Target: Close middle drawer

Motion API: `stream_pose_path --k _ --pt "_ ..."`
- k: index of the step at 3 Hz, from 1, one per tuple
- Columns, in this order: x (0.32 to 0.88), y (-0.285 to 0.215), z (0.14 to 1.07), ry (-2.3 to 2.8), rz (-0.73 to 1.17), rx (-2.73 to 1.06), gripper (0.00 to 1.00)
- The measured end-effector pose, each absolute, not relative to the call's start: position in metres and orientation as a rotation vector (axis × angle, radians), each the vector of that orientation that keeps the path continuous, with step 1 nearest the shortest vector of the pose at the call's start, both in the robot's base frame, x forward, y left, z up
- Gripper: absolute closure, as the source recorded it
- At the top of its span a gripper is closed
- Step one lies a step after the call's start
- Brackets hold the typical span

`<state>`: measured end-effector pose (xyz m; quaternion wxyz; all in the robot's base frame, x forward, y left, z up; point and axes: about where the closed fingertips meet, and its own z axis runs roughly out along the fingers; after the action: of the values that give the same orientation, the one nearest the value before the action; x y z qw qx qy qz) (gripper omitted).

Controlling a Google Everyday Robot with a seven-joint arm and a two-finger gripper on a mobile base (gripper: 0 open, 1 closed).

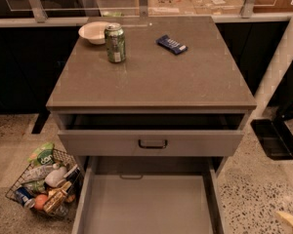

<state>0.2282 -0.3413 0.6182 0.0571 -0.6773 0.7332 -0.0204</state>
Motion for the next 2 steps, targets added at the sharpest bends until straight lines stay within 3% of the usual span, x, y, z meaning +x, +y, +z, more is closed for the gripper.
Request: stream_pose_path --k 1,2 --pt "0.228 -0.331 0.579 2.212 -0.009 -2.071 0.00" --pt "0.215 -0.314 0.536 2.194 0.057 -2.096 0.17"
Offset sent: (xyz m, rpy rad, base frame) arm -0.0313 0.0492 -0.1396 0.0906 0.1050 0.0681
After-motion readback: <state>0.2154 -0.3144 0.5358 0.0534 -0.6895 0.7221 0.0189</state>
